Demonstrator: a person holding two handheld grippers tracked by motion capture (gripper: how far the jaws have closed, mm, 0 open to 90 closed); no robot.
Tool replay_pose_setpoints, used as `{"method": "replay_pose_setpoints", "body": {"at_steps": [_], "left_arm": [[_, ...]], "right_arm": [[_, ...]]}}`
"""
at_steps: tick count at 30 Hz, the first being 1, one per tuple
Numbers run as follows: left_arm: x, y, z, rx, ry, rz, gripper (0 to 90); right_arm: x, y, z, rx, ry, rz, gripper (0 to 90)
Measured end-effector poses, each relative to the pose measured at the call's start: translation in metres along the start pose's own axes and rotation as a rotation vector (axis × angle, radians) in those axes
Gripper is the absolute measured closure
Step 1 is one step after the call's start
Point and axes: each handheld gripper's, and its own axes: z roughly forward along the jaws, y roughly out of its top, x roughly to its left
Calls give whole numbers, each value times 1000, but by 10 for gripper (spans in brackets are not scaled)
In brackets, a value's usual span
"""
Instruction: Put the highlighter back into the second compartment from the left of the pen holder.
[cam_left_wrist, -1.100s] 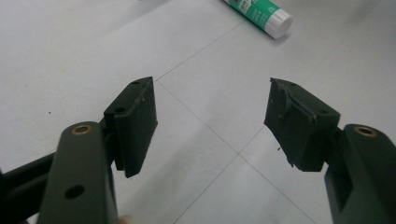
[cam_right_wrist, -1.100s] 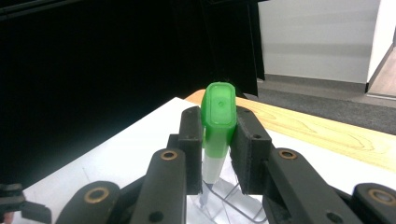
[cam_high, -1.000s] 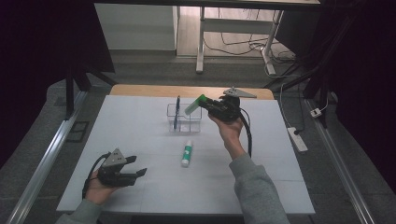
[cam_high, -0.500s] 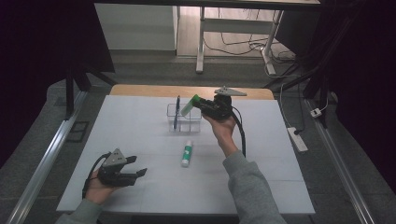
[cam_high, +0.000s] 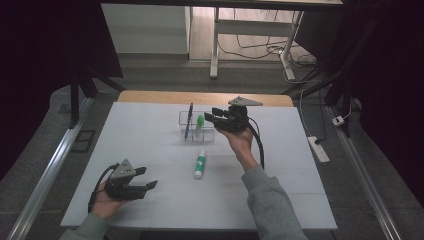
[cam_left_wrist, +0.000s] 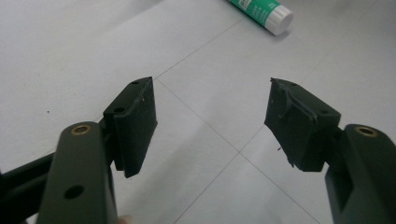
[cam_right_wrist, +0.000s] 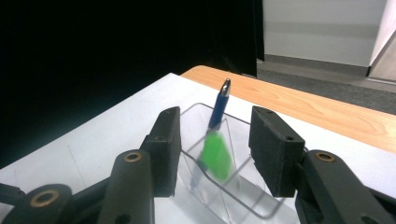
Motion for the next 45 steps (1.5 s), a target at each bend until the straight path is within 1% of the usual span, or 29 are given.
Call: {"method": "replay_pose_setpoints", "body": {"at_steps": [9,15,18,25,28,33,38,41,45], "left_arm": [[0,1,0,-4,4,2,332],[-1,1,0,-2,5,2,332],[-1,1,0,-3,5,1,331],[0,2,1,-2,5,-1,330],[-1,3,2,-1,5,2,329],[-2,3,2,1,5,1,328],[-2,4,2,0,4,-2,328],[-2,4,2,0,4,-3,327],[-4,5,1,-5,3,-2,327]], "right_arm": [[-4,-9,-19,-6,-12,5,509],[-6,-21,-35,2,-16,1,500],[-8,-28,-47,2,-17,8,499],[-12,-47,-84,9,-31,-14,497],[-14,-54,-98,18,-45,-19,495],[-13,-65,-119,34,-57,-24,491],[-6,-77,-138,66,-67,-60,484],[-3,-84,-149,91,-80,-91,479],[1,-97,-162,119,-93,-108,471]]}}
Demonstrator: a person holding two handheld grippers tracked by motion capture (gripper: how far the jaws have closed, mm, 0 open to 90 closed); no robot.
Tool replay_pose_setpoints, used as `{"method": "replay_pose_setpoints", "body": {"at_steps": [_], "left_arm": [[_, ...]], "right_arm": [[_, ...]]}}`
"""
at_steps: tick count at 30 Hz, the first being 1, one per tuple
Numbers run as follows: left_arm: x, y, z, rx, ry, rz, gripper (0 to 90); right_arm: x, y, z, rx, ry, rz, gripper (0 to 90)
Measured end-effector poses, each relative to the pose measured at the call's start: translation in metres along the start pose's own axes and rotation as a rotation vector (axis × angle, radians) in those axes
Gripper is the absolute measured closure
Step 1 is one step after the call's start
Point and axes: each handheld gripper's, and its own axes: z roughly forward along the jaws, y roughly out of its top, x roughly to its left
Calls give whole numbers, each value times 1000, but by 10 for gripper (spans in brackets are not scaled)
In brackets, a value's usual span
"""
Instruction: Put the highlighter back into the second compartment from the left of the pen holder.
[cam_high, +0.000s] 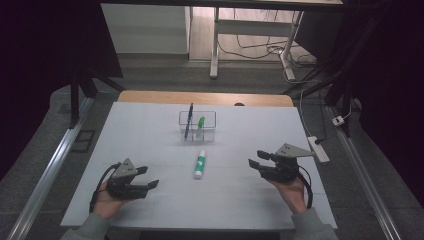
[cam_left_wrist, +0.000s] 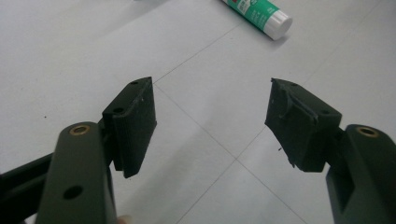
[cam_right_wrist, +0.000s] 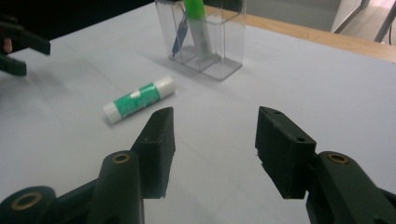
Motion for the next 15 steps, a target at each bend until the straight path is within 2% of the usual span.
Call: {"method": "replay_pose_setpoints", "body": {"at_steps": [6,9,15], "left_arm": [[-2,3,0,-3,-2,6,326],[-2,4,-1,-4,-5,4,326],[-4,7,-2,-12,-12,5,326]], "right_arm": [[0,-22,-17,22,-14,2,470],[-3,-26,-23,15,-18,7,469],[-7,-32,-27,34,-39,-5,468]]}}
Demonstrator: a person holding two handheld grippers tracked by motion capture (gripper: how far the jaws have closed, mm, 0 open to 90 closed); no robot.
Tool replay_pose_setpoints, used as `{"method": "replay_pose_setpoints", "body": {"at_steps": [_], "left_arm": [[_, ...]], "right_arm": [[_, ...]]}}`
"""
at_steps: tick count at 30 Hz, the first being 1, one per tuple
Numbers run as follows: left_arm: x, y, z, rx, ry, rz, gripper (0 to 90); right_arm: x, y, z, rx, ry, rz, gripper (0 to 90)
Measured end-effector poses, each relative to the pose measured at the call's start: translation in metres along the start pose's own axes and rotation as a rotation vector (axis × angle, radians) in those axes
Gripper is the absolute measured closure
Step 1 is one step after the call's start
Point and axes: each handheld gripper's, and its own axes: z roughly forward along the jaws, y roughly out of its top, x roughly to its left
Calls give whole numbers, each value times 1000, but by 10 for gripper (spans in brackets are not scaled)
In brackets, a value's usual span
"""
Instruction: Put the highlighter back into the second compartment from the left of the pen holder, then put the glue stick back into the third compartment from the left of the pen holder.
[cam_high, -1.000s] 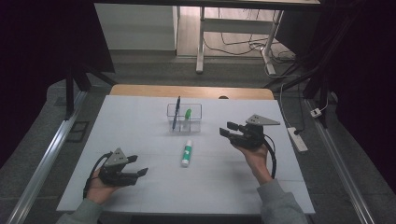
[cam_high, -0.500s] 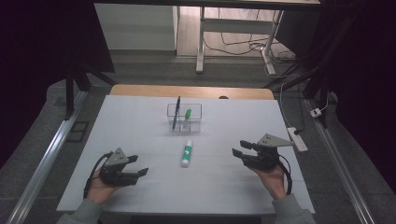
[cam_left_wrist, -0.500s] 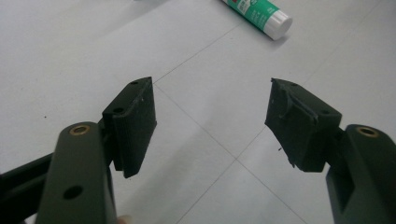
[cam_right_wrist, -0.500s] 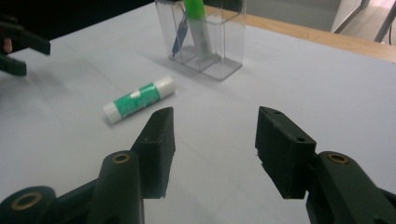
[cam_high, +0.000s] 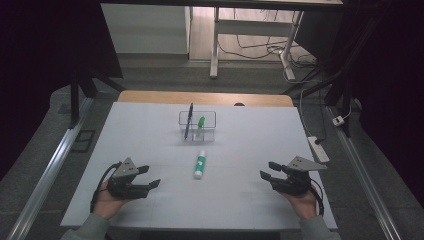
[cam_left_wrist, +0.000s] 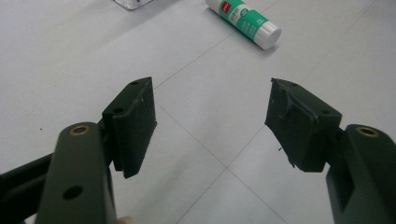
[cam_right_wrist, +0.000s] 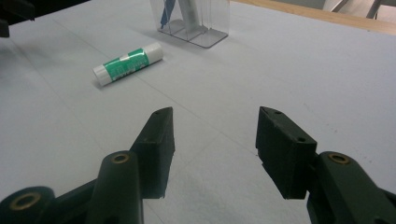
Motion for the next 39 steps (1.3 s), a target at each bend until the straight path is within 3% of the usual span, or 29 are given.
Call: {"method": "replay_pose_setpoints", "body": {"at_steps": [7,14,23,33,39], "left_arm": [[0,2,0,1,-3,-6,325],[-2,4,1,13,-5,-17,313],[-10,22,5,16,-8,-38,281],[-19,42,26,40,2,-56,233],[-26,56,44,69,-10,-41,230]], "right_arm": [[1,-2,3,27,3,-24,465],[-2,-5,6,33,8,-19,465],[-4,-6,4,31,10,-6,458],[-8,-8,2,36,-3,12,453],[-10,-9,2,36,-6,18,452]]}}
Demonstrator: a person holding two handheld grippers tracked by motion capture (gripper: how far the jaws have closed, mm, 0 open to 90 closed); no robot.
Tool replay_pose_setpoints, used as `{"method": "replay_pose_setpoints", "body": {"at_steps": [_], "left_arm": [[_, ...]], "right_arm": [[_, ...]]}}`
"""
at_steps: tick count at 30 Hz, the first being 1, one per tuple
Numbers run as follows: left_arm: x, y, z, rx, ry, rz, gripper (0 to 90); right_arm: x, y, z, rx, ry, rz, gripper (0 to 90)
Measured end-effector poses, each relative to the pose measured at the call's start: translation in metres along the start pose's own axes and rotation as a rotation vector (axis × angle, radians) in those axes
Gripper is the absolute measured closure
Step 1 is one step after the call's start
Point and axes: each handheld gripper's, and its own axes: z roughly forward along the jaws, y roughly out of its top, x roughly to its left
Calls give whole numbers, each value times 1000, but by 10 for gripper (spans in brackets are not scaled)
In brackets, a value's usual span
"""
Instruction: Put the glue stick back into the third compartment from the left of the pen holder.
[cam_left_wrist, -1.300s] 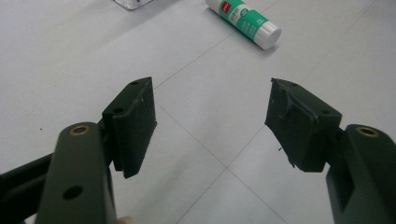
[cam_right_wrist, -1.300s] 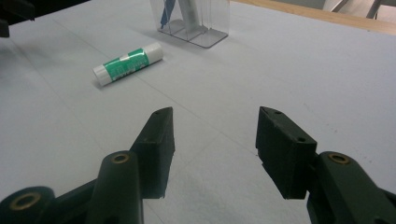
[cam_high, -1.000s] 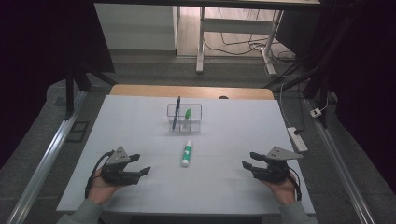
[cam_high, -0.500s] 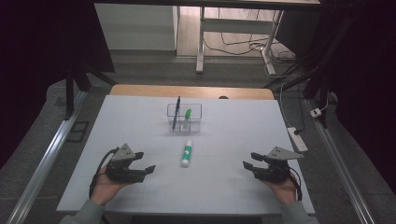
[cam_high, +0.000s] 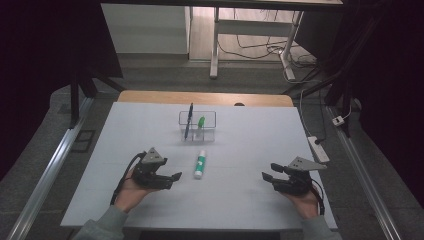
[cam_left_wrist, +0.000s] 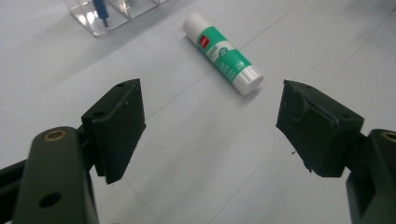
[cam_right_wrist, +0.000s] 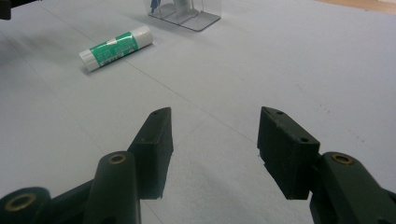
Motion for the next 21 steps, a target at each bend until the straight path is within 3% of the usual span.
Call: {"method": "replay_pose_setpoints", "body": {"at_steps": [9,21], "left_arm": [[-8,20,23,41,-24,-10,231],[-16,31,43,70,-51,-3,240]], "right_arm": [[-1,-1,0,-1,-3,6,448],[-1,-2,2,9,-18,3,447]]}}
